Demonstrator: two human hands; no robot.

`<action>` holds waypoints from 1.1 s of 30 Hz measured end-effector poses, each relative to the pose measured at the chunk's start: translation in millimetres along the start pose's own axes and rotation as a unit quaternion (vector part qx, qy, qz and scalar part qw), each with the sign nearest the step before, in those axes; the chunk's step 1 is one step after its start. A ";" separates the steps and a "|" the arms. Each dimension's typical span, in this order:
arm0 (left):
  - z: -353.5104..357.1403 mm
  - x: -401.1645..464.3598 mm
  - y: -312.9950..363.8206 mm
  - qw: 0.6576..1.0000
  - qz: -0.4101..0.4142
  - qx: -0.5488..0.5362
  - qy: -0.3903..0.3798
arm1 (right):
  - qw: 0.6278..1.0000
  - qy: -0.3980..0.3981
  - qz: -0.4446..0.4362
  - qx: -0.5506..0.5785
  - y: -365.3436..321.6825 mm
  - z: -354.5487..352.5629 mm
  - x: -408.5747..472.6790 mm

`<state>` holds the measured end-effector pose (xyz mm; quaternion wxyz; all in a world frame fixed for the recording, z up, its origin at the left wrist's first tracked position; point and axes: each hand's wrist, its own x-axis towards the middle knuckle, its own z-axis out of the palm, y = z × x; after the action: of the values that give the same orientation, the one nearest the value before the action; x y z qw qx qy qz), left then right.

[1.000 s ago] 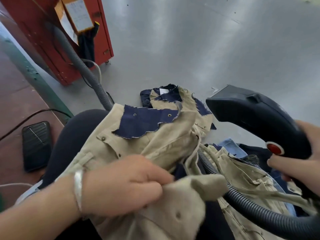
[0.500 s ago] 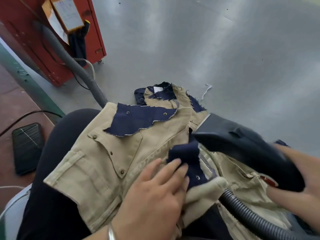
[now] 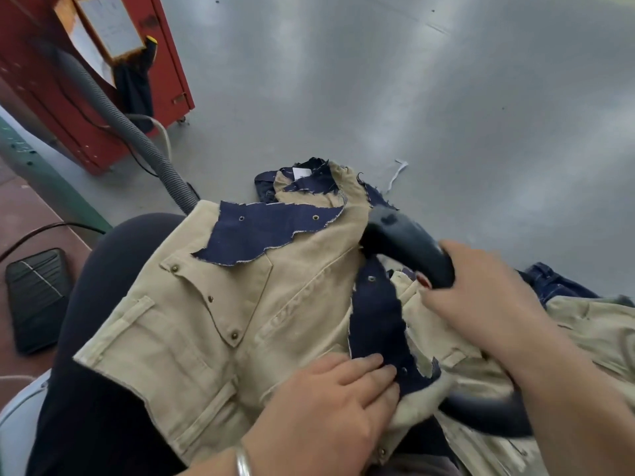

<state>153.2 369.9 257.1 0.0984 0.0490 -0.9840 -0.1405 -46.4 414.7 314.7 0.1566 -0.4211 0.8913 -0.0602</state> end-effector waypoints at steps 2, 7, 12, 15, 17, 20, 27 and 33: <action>-0.6 2.8 1.5 1.000 -0.012 -0.015 -0.011 | 0.999 0.023 0.006 0.034 2.0 -7.0 12.3; -4.6 16.3 6.7 0.995 -0.071 0.061 0.032 | 0.989 0.080 -0.040 0.114 18.9 -41.2 -22.1; 0.1 2.8 23.7 0.991 -0.048 0.069 0.104 | 0.998 0.016 -0.050 0.035 34.0 -44.9 -72.2; 4.2 -3.2 27.7 0.992 -0.075 0.078 0.067 | 0.996 -0.039 -0.062 -0.044 20.1 -28.0 -84.3; 7.1 -2.9 29.3 0.992 -0.092 0.064 0.065 | 0.991 -0.103 -0.043 -0.075 7.2 -15.4 -81.8; 9.0 -2.7 27.2 0.995 -0.071 0.044 0.059 | 0.994 -0.103 -0.031 -0.038 1.6 -6.6 -60.3; 3.5 -3.5 27.0 0.995 -0.092 0.004 0.038 | 0.998 -0.025 -0.032 0.049 -6.3 -2.4 8.3; -6.6 -3.6 17.6 0.990 -0.129 -0.017 0.061 | 0.987 0.050 -0.021 0.149 17.7 -39.0 10.4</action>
<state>156.8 385.4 267.8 0.1401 0.1827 -0.9589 -0.1658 -78.4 417.1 345.0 0.1716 -0.4085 0.8700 -0.2164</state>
